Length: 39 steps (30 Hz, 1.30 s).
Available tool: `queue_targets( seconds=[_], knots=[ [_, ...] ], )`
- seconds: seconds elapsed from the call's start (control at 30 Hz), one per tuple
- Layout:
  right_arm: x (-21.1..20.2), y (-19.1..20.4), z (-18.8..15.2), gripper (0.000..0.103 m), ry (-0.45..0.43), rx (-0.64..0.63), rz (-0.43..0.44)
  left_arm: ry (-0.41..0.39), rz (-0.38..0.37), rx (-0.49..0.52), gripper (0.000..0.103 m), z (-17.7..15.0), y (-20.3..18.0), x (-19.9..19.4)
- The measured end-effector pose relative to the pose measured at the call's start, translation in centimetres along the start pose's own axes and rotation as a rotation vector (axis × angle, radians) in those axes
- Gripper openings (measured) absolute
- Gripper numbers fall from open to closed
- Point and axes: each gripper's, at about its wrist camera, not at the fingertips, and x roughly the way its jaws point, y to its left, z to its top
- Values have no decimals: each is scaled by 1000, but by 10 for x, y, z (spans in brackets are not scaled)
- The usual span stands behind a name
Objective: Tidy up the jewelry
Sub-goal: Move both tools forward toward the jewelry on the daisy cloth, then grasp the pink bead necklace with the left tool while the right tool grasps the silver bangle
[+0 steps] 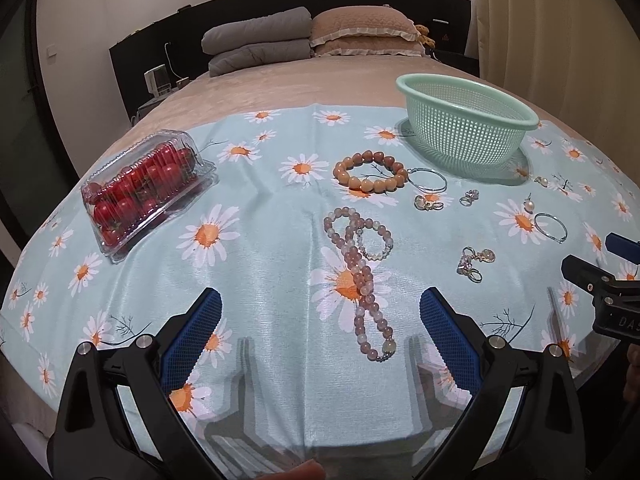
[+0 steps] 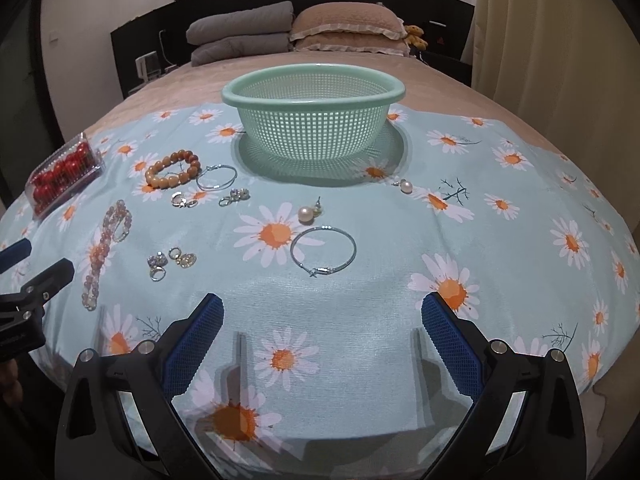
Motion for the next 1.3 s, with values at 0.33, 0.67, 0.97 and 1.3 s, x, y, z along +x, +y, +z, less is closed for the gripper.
queue_targets(
  seconds=[0.33,0.67,0.97,1.3],
  knots=[
    [36,-2,16,95,54,1,18,94,-31,19,97,9,-6,44],
    [55,-4,7,97,34,25,32,120,-70,0,99,6,-2,67],
    [47,2,3,76,0,-26,65,91,-78,-16,97,3,-2,65],
    [39,8,5,40,-5,-75,141,80,-126,45,15,6,-5,48]
  ],
)
